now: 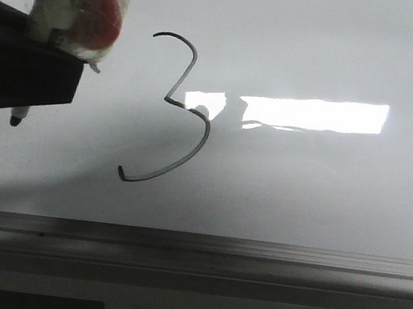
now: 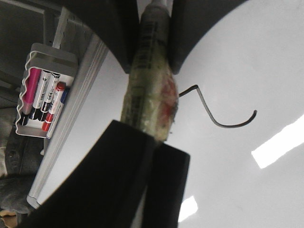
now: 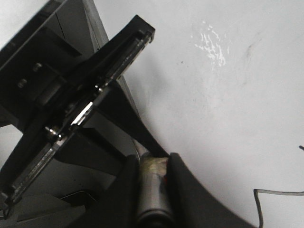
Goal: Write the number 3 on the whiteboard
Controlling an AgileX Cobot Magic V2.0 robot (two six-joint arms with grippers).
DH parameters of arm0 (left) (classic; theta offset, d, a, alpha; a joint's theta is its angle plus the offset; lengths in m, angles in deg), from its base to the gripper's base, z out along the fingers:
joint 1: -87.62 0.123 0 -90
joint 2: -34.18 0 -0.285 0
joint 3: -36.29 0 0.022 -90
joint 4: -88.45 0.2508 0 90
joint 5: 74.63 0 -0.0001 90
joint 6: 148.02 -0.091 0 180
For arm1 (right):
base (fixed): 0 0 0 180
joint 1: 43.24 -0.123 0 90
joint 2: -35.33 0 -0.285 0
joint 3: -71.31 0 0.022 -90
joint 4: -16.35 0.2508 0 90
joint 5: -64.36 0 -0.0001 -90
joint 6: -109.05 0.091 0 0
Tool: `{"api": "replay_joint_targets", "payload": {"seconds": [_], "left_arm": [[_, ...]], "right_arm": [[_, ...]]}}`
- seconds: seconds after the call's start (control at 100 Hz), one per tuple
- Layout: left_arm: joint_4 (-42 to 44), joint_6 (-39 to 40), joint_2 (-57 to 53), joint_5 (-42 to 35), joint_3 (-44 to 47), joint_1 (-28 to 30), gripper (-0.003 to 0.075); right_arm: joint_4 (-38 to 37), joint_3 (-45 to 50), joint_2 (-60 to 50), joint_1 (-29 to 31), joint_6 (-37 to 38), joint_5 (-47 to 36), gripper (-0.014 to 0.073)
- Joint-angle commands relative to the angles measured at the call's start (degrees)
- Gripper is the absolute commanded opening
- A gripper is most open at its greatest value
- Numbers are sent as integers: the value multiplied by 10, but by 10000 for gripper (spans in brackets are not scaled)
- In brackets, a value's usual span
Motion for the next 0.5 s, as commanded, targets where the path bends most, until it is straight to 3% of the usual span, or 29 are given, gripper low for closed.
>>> {"api": "replay_joint_targets", "payload": {"seconds": [0.0,0.13,0.2,0.34,0.49], "left_arm": [[-34,34,-2,-33,-19,-1,-20],[-73,73,-2,3,-19,-1,-20],[-161,86,-2,31,-19,-1,-20],[-353,86,1,75,-19,-1,-20],[-395,86,19,75,-19,8,-20]], "right_arm": [[3,-19,-18,-1,-2,-25,50],[-1,-19,-19,1,-2,-27,492],[-1,-20,-25,8,-2,-25,631],[-1,-21,-46,25,2,-14,620],[-1,-21,-65,29,7,-18,530]]}}
